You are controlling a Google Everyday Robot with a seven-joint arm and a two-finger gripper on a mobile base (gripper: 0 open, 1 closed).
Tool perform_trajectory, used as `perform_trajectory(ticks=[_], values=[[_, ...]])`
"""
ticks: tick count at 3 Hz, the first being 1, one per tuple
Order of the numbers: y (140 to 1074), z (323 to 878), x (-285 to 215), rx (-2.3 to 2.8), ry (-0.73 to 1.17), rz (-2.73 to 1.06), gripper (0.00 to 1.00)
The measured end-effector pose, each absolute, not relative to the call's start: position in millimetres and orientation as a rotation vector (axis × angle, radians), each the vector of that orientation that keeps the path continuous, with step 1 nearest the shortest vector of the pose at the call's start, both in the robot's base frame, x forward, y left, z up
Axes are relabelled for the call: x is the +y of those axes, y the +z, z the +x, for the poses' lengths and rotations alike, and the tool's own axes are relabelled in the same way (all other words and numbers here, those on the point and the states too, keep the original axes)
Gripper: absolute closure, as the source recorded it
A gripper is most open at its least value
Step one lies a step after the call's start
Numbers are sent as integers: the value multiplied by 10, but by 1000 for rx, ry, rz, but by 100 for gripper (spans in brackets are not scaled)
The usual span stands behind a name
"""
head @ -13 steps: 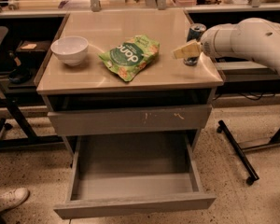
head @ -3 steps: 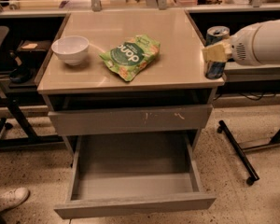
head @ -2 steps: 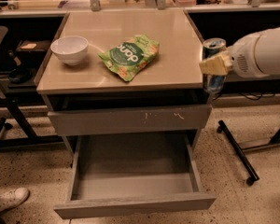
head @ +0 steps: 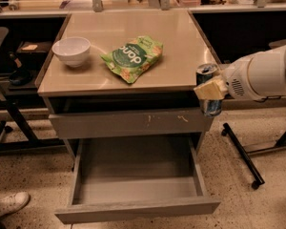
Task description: Place redbull can into middle drawer
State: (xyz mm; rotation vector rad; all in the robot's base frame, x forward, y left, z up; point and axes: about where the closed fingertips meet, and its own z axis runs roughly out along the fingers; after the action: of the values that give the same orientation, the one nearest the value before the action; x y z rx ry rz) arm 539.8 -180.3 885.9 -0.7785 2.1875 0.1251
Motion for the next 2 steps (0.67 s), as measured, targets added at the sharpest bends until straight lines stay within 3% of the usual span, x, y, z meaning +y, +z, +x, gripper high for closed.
perform_trajectory(ticks=[2], values=[[8010, 5294, -1283, 2290, 285, -789, 100]])
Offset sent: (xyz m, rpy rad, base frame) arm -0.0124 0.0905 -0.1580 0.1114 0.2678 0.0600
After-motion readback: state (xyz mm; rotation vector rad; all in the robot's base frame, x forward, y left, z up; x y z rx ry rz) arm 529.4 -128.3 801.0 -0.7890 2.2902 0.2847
